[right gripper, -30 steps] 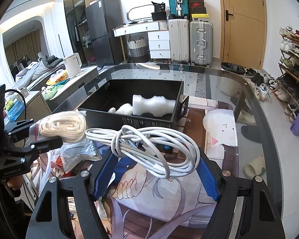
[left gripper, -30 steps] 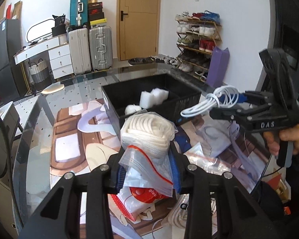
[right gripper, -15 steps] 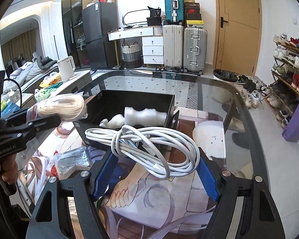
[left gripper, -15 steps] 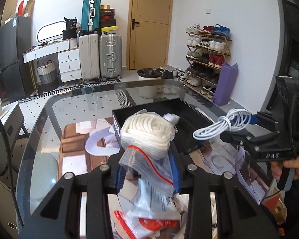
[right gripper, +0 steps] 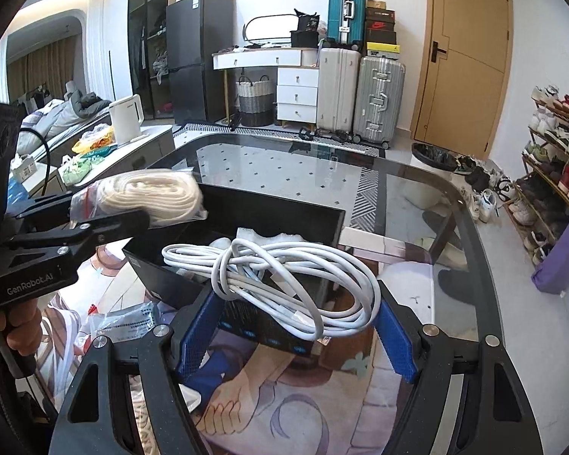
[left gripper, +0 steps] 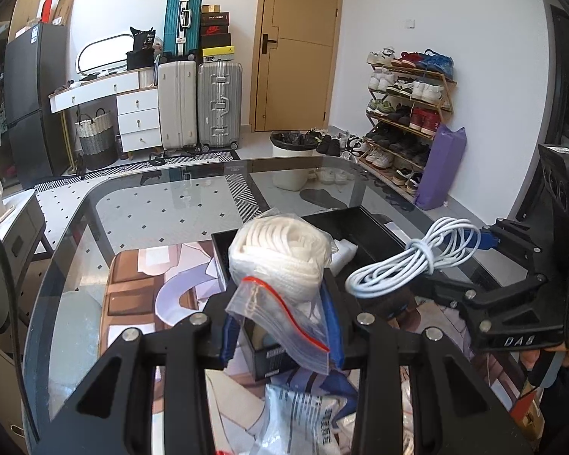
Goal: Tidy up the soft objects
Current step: 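Carry the rope bundle with the left tool while the right tool carries the cable over the box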
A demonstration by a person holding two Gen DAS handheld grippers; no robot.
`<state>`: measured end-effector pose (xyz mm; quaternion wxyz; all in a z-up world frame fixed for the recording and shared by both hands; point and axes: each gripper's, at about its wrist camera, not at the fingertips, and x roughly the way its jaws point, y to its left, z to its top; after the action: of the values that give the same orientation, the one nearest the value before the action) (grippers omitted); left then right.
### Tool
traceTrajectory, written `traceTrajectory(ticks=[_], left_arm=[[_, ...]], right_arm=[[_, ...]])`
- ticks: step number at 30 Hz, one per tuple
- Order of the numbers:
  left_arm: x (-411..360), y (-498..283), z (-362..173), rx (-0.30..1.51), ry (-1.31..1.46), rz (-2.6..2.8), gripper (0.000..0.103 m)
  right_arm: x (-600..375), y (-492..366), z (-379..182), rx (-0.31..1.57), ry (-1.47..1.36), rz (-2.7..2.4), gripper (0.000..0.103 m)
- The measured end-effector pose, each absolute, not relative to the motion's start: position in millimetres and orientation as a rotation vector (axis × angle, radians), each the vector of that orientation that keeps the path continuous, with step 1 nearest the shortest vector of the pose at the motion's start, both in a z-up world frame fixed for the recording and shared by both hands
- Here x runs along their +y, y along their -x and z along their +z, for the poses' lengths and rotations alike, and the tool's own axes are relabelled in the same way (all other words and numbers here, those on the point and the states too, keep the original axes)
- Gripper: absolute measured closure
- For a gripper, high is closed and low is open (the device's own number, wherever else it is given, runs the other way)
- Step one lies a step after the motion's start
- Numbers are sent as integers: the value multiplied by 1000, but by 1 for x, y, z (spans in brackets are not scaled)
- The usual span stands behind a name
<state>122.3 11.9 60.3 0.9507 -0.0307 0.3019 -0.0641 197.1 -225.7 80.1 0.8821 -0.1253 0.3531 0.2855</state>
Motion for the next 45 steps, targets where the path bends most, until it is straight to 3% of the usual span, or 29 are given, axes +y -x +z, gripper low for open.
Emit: traceTrajectory(ticks=[26,45], left_arm=[[6,-166,45,682,49,-163,67],[3,-171,38,716,20,-183,67]], right_arm=[[-178,-248,59,769,385,656,25],[-178,-239,58,792,394,640,25]])
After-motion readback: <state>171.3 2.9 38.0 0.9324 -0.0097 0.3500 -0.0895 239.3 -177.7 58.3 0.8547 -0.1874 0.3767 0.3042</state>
